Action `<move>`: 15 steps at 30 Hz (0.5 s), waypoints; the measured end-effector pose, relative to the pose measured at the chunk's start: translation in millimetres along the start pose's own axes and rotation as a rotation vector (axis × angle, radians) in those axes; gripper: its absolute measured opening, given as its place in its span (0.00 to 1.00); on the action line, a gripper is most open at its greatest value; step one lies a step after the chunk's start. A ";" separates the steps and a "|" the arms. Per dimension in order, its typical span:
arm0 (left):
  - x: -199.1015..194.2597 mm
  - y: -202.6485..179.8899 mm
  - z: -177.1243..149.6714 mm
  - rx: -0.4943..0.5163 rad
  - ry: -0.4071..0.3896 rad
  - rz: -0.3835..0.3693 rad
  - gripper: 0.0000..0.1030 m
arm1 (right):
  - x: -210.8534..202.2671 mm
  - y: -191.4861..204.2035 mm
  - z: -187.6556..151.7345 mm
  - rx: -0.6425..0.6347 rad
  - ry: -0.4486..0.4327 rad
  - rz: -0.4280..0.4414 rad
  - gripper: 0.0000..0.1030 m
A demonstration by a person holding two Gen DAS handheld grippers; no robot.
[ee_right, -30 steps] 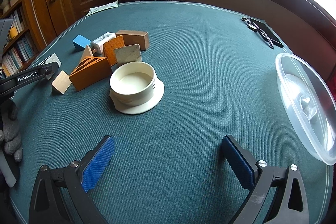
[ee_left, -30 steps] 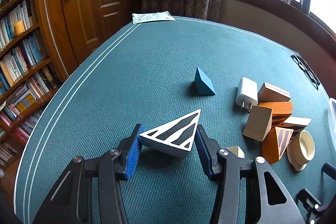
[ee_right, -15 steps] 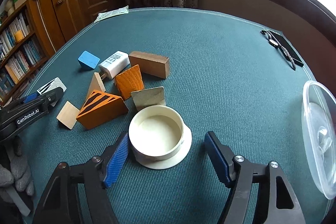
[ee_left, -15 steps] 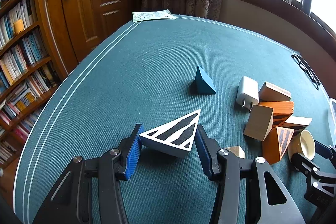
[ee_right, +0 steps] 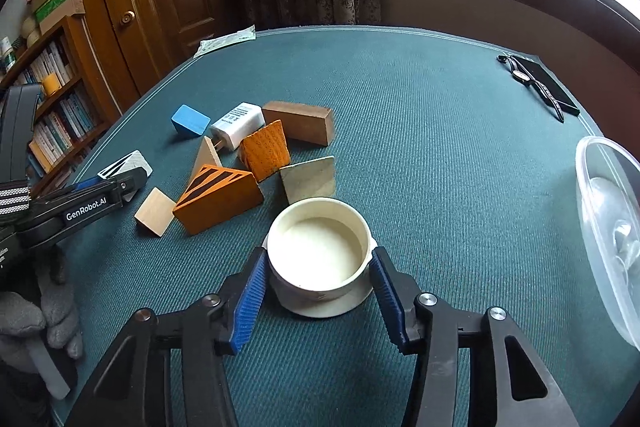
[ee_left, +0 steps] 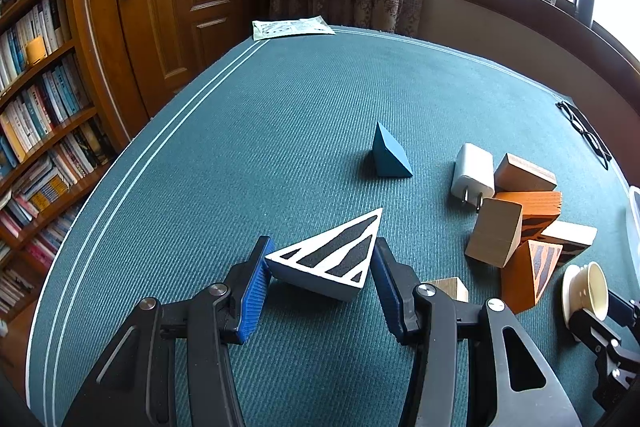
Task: Organize rigid objects
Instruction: 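Grasp the cream cup by its rim with the right gripper while the left holds the triangle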
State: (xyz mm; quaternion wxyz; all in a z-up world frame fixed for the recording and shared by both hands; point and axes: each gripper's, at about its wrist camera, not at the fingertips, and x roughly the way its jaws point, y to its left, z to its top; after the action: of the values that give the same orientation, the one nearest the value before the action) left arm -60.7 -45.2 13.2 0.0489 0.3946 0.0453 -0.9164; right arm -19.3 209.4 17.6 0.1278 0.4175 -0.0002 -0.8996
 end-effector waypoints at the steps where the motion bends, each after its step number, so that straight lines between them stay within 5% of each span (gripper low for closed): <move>1: -0.2 0.0 -0.1 0.000 -0.001 -0.001 0.49 | -1.3 0.0 -1.8 -0.002 -0.003 -0.002 0.53; 15: -15.4 6.1 -1.1 -0.030 -0.070 -0.017 0.49 | -32.4 0.3 -11.6 0.014 -0.064 0.025 0.53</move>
State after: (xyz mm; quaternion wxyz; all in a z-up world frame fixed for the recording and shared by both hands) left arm -48.6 -50.3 23.4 0.0484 0.3612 0.0606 -0.9292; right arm 9.5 217.8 34.5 0.1363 0.3892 -0.0158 -0.9109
